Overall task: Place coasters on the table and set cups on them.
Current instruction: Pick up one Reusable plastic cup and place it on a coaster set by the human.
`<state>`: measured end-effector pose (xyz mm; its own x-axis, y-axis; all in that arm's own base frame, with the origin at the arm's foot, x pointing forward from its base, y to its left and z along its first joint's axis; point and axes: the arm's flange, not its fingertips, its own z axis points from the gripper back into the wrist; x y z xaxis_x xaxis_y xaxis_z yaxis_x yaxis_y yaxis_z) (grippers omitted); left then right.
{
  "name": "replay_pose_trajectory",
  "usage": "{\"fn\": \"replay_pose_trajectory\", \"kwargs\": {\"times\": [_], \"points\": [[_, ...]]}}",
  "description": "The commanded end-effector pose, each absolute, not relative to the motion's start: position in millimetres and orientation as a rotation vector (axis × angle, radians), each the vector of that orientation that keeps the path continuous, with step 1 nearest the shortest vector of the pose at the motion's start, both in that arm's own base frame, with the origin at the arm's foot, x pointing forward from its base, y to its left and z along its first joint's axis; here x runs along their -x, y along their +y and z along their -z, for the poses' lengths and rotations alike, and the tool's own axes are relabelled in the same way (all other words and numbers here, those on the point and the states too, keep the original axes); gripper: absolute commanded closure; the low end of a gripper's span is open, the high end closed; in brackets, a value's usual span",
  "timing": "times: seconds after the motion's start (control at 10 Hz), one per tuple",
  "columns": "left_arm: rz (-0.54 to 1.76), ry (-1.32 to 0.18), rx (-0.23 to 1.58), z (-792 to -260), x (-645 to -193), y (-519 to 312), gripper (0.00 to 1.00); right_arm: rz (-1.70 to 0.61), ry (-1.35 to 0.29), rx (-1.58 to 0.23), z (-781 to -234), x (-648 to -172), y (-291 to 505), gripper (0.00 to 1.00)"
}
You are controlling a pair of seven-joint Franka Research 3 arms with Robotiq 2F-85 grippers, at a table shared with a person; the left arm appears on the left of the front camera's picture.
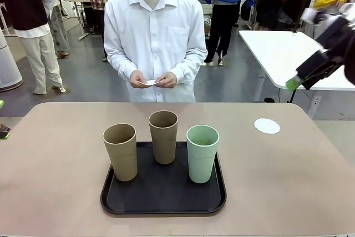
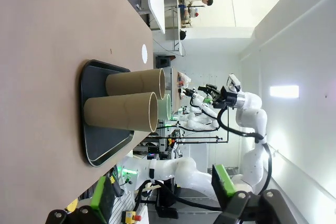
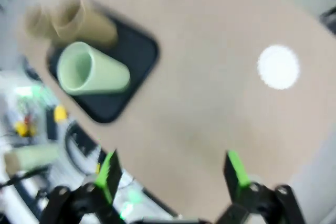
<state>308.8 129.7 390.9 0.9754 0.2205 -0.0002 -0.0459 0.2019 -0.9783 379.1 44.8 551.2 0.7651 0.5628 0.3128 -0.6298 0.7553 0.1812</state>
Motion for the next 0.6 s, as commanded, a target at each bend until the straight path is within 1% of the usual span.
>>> {"fn": "replay_pose_trajectory", "kwargs": {"times": [0.0,0.2,0.3,0.5], "points": [[-0.185,-0.163,1.371,-392.1,-308.4,130.7,0.00,-0.775,-0.106,-0.151,-529.9,-370.2,75.5,0.00],[-0.185,-0.163,1.371,-392.1,-308.4,130.7,0.00,-0.907,0.032,-0.091,-509.2,-359.3,112.5,0.00],[-0.185,-0.163,1.371,-392.1,-308.4,130.7,0.00,-0.961,0.074,-0.059,-494.7,-354.5,124.7,0.00],[-0.185,-0.163,1.371,-392.1,-308.4,130.7,0.00,-1.030,0.118,-0.083,-474.3,-353.7,133.5,0.00]]}}
